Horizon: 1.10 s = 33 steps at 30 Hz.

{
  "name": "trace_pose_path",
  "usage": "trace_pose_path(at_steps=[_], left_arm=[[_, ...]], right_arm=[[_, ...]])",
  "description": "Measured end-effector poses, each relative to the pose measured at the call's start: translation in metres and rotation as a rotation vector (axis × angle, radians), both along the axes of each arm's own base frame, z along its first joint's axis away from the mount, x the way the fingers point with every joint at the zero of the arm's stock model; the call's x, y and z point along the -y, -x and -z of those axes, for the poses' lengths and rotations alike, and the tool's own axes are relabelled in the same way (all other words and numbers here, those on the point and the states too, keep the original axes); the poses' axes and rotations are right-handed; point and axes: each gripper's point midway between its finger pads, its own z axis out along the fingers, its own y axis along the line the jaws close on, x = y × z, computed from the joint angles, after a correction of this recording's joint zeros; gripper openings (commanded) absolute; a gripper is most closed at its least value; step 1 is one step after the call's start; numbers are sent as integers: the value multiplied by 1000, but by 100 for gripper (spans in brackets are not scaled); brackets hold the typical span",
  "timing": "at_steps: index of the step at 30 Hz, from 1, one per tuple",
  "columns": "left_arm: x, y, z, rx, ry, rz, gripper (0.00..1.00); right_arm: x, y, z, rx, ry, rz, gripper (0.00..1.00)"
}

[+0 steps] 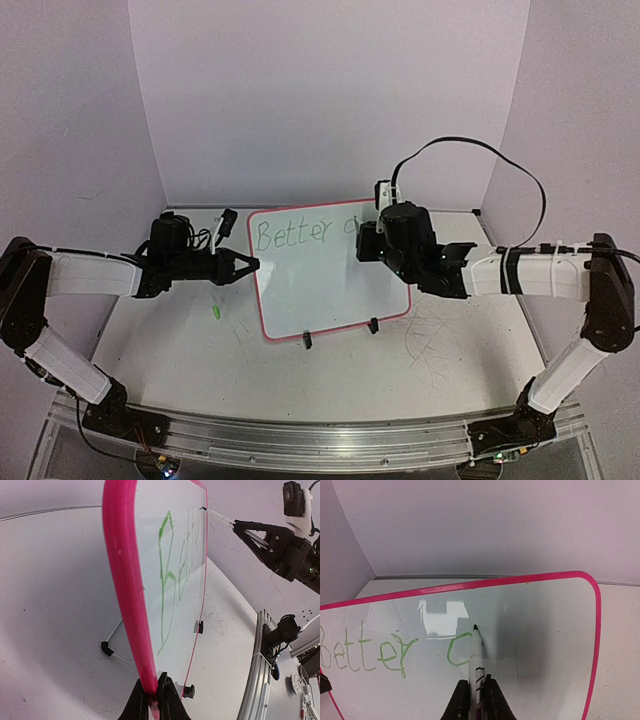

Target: Write a sentence on the whiteboard

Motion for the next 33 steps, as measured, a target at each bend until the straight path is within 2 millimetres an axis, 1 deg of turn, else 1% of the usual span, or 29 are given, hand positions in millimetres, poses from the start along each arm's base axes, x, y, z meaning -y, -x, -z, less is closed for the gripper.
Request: trace_pose_path(at_steps=[20,28,33], left_arm=[[0,0,0,1,-2,-4,0],[0,0,0,1,-3,-4,0],[0,0,1,-4,-5,-3,0]], right_arm=[[1,-13,-13,35,-1,14,0],[1,-13,-13,34,-3,9,0],[0,-12,-10,29,-14,4,0]])
